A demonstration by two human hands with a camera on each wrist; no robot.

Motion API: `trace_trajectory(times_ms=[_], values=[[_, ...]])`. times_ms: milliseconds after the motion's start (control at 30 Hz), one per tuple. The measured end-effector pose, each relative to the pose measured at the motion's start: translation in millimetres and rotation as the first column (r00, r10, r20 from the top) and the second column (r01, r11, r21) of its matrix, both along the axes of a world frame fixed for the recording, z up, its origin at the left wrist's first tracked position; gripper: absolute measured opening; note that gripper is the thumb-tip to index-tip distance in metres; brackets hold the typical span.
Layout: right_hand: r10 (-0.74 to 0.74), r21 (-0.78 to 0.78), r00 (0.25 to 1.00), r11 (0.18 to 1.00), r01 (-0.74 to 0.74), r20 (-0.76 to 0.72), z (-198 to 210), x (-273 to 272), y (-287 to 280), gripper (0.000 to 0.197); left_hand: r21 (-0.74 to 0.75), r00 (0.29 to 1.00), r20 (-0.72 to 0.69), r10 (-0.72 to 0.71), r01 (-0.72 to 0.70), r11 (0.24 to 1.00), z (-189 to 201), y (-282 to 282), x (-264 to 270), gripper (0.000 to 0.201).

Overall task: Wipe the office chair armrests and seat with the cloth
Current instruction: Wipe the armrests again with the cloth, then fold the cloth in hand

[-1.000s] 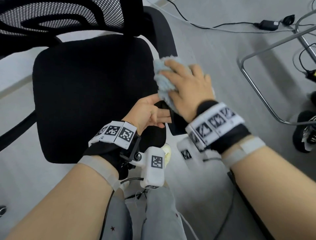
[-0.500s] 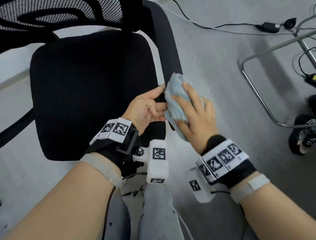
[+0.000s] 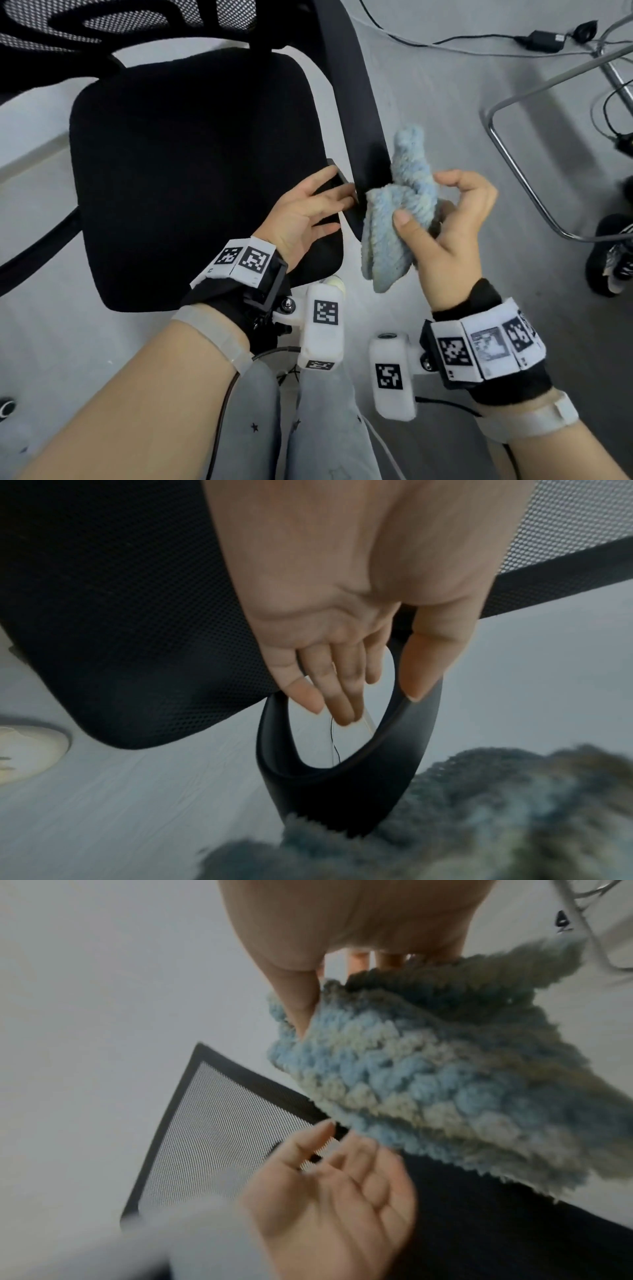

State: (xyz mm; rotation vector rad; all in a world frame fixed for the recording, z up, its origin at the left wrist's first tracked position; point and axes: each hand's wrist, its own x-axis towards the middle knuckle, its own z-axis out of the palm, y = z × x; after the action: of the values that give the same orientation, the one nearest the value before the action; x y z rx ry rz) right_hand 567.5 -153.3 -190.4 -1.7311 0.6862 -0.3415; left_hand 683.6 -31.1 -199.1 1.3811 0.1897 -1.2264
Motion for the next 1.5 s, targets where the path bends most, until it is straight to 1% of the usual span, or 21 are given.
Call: trace_trajectory(times_ms=[67, 133, 200, 233, 300, 367, 433, 500, 567, 633, 667, 733, 800, 900, 967, 1033, 1133, 1267, 1333, 1400, 1500], values=[[-0.06, 0.238, 0.998, 0.97, 0.049, 0.037, 9, 4, 6, 0.037, 0.013, 1.0, 0.023, 0.013, -0.013, 1.0, 3, 5, 0, 0.062], [-0.106, 0.478, 0.988, 0.877, 0.042, 0.109, 16, 8, 17, 0.035, 0.014, 0.996, 0.085, -0.01, 0.008, 1.0, 9, 13, 1, 0.072], [-0.187, 0.695, 0.974, 0.717, 0.044, 0.131, 23, 12, 33, 0.036, -0.035, 0.991, 0.111, -0.078, 0.083, 0.996, 16, 23, 2, 0.075], [-0.209, 0.79, 0.968, 0.613, 0.019, 0.139, 27, 13, 41, 0.041, -0.074, 0.988, 0.096, -0.119, 0.126, 0.989, 22, 27, 4, 0.069], [-0.263, 0.911, 0.954, 0.411, -0.026, 0.145, 37, 10, 57, 0.057, -0.151, 0.985, 0.036, -0.167, 0.171, 0.974, 38, 35, 5, 0.04], [-0.312, 0.954, 0.944, 0.299, -0.012, 0.11, 49, 2, 69, 0.047, -0.201, 0.976, 0.016, -0.216, 0.215, 0.956, 53, 42, 6, 0.023], [-0.367, 0.969, 0.917, 0.237, -0.071, 0.157, 60, -11, 79, 0.056, -0.209, 0.962, 0.057, -0.266, 0.272, 0.939, 69, 48, 5, 0.023], [-0.425, 0.97, 0.886, 0.222, -0.097, 0.185, 74, -22, 87, 0.078, -0.196, 0.948, 0.118, -0.294, 0.313, 0.929, 86, 52, 1, 0.03], [-0.442, 0.955, 0.871, 0.282, -0.091, 0.214, 91, -34, 97, 0.087, -0.181, 0.931, 0.167, -0.324, 0.352, 0.918, 100, 54, -9, 0.035], [-0.469, 0.92, 0.864, 0.392, 0.016, 0.184, 103, -52, 110, 0.076, -0.166, 0.91, 0.198, -0.365, 0.398, 0.902, 111, 52, -24, 0.036], [-0.504, 0.894, 0.855, 0.43, 0.125, 0.123, 108, -63, 115, 0.064, -0.158, 0.897, 0.208, -0.39, 0.424, 0.892, 117, 49, -33, 0.036], [-0.605, 0.816, 0.796, 0.473, 0.332, 0.027, 117, -88, 123, 0.046, -0.159, 0.866, 0.217, -0.451, 0.487, 0.859, 128, 43, -55, 0.032], [-0.708, 0.742, 0.706, 0.474, 0.474, 0.001, 123, -120, 131, 0.039, -0.176, 0.816, 0.23, -0.53, 0.571, 0.802, 140, 34, -84, 0.029], [-0.843, 0.547, 0.538, 0.447, 0.708, -0.008, 138, -177, 145, 0.03, -0.175, 0.697, 0.27, -0.664, 0.714, 0.678, 157, 19, -139, 0.039], [-0.912, 0.381, 0.41, 0.385, 0.841, 0.017, 152, -221, 157, 0.019, -0.18, 0.594, 0.294, -0.749, 0.804, 0.567, 166, 10, -181, 0.04], [-0.962, 0.26, 0.273, 0.269, 0.927, 0.022, 163, -264, 174, 0.018, -0.183, 0.472, 0.308, -0.826, 0.882, 0.435, 175, 6, -226, 0.036], [-0.999, 0.14, 0.044, 0.047, 0.989, 0.024, 176, -328, 210, 0.02, -0.163, 0.239, 0.344, -0.908, 0.968, 0.193, 186, 7, -301, 0.046], [-0.952, 0.159, -0.304, -0.297, 0.942, 0.021, 182, -402, 269, 0.043, -0.099, -0.097, 0.394, -0.914, 0.984, -0.147, 196, 25, -406, 0.057], [-0.899, 0.223, -0.438, -0.425, 0.877, 0.011, 181, -434, 300, 0.045, -0.06, -0.239, 0.397, -0.886, 0.957, -0.284, 197, 39, -456, 0.057], [-0.851, 0.29, -0.525, -0.505, 0.813, -0.011, 177, -463, 331, 0.029, -0.046, -0.345, 0.37, -0.863, 0.921, -0.388, 196, 56, -502, 0.049], [-0.791, 0.38, -0.609, -0.583, 0.718, -0.062, 170, -496, 368, 0.035, 0.002, -0.466, 0.349, -0.813, 0.868, -0.497, 189, 79, -556, 0.035]])
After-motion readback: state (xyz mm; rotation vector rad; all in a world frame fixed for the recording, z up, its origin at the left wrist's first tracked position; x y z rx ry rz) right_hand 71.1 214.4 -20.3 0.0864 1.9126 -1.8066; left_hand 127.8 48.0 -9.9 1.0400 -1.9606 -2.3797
